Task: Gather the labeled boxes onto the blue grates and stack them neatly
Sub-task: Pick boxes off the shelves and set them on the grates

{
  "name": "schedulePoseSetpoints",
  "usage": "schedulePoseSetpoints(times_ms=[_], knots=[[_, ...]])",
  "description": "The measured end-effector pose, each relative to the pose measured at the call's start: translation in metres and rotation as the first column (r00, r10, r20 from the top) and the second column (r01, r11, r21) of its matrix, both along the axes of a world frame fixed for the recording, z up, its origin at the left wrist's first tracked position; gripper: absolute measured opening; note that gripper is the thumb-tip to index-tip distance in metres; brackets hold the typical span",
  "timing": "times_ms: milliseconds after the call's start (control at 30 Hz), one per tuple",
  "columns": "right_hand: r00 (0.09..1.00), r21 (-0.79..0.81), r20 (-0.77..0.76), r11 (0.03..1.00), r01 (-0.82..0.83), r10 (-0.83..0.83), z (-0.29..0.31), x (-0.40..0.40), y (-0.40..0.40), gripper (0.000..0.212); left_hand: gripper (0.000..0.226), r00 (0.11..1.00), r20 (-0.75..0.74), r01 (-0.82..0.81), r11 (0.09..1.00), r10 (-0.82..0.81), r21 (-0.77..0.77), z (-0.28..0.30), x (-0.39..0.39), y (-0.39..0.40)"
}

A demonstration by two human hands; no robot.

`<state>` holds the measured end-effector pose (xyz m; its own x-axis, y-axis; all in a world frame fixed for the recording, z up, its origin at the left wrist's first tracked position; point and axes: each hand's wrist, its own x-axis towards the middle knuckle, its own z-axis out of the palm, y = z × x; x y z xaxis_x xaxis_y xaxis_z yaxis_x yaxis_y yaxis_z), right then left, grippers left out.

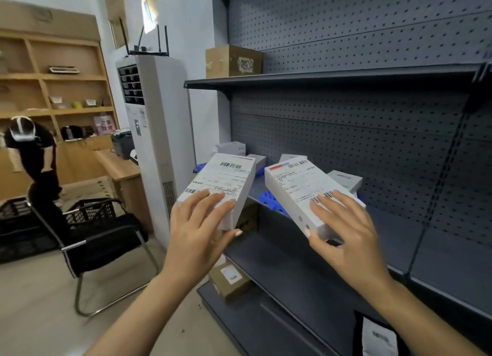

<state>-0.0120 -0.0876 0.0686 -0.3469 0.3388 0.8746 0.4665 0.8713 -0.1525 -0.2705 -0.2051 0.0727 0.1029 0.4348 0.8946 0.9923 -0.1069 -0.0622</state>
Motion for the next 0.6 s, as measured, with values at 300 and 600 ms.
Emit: schedulePoseSetpoints(times_ms=[300,600], knots=[[0.999,-0.024,-0.016,0.999,-0.042,0.042,-0.019,-0.07,0.11,0.043,0.051,0.998,0.0,-0.07,0.99,0.071,-0.121,-0.012,-0.067,0.104],[0.998,-0.031,0.028,0.998,-0.061,0.062,-0.028,-0.151,0.183,0.042,0.05,0.998,0.03,-0.053,0.988,0.058,-0.148,-0.036,-0.147,0.167]])
